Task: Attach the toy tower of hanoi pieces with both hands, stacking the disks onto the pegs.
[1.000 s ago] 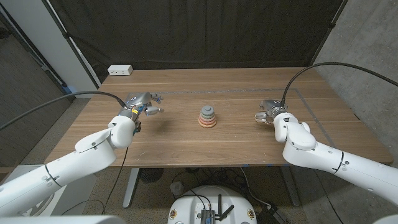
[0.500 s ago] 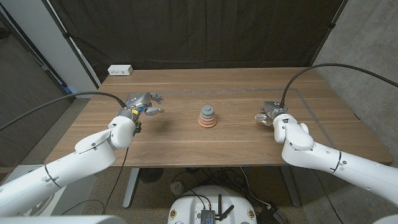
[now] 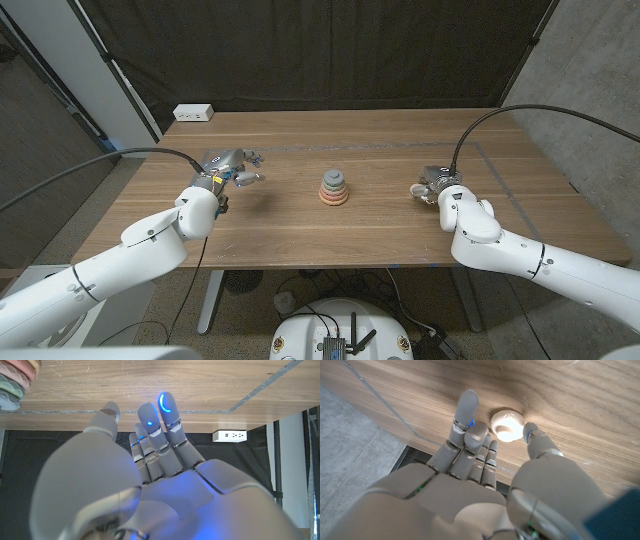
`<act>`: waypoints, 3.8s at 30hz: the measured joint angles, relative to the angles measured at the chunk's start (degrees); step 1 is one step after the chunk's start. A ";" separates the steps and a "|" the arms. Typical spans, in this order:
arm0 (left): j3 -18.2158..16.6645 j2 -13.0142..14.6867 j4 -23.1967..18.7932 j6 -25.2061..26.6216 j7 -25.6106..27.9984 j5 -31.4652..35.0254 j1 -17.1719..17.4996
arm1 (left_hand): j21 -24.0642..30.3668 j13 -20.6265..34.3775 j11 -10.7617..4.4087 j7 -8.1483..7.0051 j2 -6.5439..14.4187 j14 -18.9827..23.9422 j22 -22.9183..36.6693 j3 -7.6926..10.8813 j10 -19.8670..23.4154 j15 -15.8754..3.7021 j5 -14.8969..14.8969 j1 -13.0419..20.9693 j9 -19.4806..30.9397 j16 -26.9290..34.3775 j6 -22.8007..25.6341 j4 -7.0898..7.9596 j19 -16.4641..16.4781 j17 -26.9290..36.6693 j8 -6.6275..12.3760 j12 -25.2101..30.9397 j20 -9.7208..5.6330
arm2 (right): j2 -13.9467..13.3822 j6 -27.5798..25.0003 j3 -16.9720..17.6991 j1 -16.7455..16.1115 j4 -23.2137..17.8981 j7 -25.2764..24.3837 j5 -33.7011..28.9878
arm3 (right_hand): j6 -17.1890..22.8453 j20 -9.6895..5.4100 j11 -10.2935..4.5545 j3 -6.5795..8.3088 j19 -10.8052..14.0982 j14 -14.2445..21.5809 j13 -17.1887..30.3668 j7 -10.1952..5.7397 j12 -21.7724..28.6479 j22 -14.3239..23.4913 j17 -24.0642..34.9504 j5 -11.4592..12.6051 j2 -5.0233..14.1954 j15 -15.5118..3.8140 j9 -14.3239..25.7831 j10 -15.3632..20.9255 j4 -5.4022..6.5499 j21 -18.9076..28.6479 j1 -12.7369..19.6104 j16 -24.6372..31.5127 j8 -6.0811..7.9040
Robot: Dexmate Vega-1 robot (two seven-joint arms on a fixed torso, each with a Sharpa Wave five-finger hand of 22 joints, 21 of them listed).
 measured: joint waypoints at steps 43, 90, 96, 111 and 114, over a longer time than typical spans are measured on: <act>-1.05 -0.55 0.35 -0.87 1.17 -1.07 1.12 | 0.00 0.26 0.11 -0.24 0.52 -0.22 0.11 0.78 1.53 0.22 0.22 -0.53 0.12 0.00 1.41 -0.16 0.00 -0.01 -0.23 0.00 0.00 | 1.26 -3.00 -5.49 2.85 2.05 2.64 -2.48 | -1.57 0.00 -0.43 0.26 0.00 0.01 -0.37 -0.46 0.09 0.02 0.00 0.23 0.62 0.00 -0.79 0.43 -0.23 0.00 0.61 -0.54 -0.45; -1.86 -0.55 -0.24 -0.77 1.92 -1.65 1.87 | 0.00 1.06 -0.05 -0.23 0.98 -0.22 0.53 2.53 3.00 0.22 0.84 -0.98 0.39 0.22 3.24 -0.32 0.00 0.23 -0.23 0.00 0.00 | 0.45 3.30 1.83 -0.30 2.16 -3.22 6.26 | 9.65 -2.76 -0.68 2.38 6.06 6.88 2.25 -1.23 2.88 0.25 0.17 1.33 3.64 -2.36 0.41 9.57 -0.96 0.63 9.09 2.67 4.71; -1.86 -0.71 -0.12 -0.85 2.02 -1.66 1.87 | 0.00 1.06 -0.08 -0.24 0.98 -0.22 0.52 2.69 3.17 0.22 0.83 -0.98 0.39 0.22 3.24 -0.49 0.12 0.18 -0.23 0.00 0.12 | -0.18 3.27 2.17 -0.38 1.14 -3.21 6.57 | 9.76 -2.76 -0.19 2.53 6.05 7.11 2.57 -1.12 2.67 0.25 0.16 1.55 3.64 -2.59 0.44 10.07 -1.11 0.63 9.09 2.67 4.71; -1.35 -1.12 -0.38 -0.11 2.06 -1.50 1.29 | 0.00 1.33 -0.07 -0.51 0.98 -0.22 0.52 3.07 3.18 0.22 0.83 -0.98 0.39 0.22 3.51 -0.39 0.11 0.10 -0.23 -0.35 0.12 | -2.63 3.19 3.11 0.00 -3.54 -1.70 5.03 | 9.96 -3.08 -0.39 2.52 6.37 7.30 2.88 -1.33 2.20 0.26 0.05 1.78 3.02 -2.57 0.43 10.47 -1.12 0.62 9.71 2.85 4.93; -1.28 -1.18 -0.41 -0.01 2.05 -1.41 1.22 | 0.00 1.33 -0.07 -0.33 0.88 -0.22 0.44 3.07 3.18 0.22 0.83 -1.08 0.38 0.22 3.32 -0.39 0.11 0.10 -0.23 -0.35 0.11 | -3.28 3.10 3.40 0.08 -4.72 -0.95 4.72 | 9.96 -3.08 -0.39 2.52 6.37 7.30 2.93 -1.33 2.18 0.26 0.13 1.78 3.02 -2.57 0.43 10.47 -1.12 0.62 9.71 2.85 4.93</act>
